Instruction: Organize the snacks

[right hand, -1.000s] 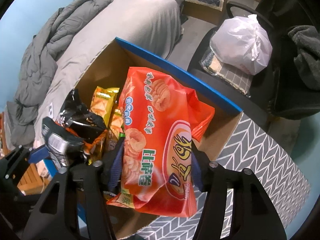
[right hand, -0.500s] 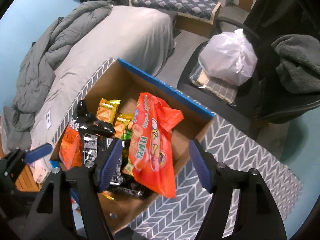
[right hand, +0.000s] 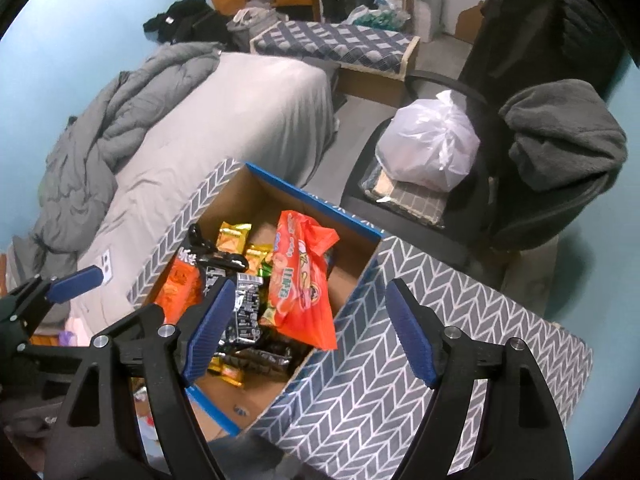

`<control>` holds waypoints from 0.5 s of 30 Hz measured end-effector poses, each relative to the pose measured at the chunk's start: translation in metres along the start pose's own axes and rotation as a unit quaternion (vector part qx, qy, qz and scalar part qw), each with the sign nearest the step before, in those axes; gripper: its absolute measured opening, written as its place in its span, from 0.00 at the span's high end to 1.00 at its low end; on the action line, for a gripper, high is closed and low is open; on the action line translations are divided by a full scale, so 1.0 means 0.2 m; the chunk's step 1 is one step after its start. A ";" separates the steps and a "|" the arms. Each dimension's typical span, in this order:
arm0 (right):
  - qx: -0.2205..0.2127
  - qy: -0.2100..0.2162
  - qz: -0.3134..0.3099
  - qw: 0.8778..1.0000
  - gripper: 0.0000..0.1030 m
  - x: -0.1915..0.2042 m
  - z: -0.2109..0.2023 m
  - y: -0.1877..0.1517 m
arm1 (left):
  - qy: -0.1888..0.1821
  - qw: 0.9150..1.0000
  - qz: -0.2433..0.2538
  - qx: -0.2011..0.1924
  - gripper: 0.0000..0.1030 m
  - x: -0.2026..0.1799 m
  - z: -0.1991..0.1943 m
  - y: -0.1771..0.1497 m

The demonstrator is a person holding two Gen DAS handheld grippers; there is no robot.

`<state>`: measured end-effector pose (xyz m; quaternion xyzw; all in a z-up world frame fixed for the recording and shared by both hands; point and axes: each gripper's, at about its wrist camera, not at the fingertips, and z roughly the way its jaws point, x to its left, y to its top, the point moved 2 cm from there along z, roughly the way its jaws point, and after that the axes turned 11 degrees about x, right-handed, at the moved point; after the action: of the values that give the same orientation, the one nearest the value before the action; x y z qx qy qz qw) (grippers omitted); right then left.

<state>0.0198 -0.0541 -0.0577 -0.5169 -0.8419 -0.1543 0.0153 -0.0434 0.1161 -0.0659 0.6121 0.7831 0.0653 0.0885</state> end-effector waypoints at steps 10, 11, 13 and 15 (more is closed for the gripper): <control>-0.033 -0.006 0.037 0.999 0.24 -0.08 -0.18 -0.12 | 0.013 0.999 0.029 -0.016 0.16 -0.09 -0.11 -0.02; -0.035 -0.008 0.039 0.999 0.24 -0.09 -0.20 -0.13 | 0.014 0.999 0.030 -0.017 0.16 -0.10 -0.12 -0.02; -0.039 -0.012 0.043 0.998 0.24 -0.11 -0.22 -0.16 | 0.013 0.999 0.031 -0.019 0.16 -0.12 -0.14 -0.03; -0.040 -0.015 0.047 0.998 0.24 -0.12 -0.23 -0.18 | 0.011 0.999 0.033 -0.019 0.16 -0.13 -0.15 -0.03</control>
<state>-0.0062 -0.1033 -0.0270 -0.5582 -0.8100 -0.1794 -0.0110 -0.0494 0.0887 -0.0368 0.6348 0.7622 0.0902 0.0892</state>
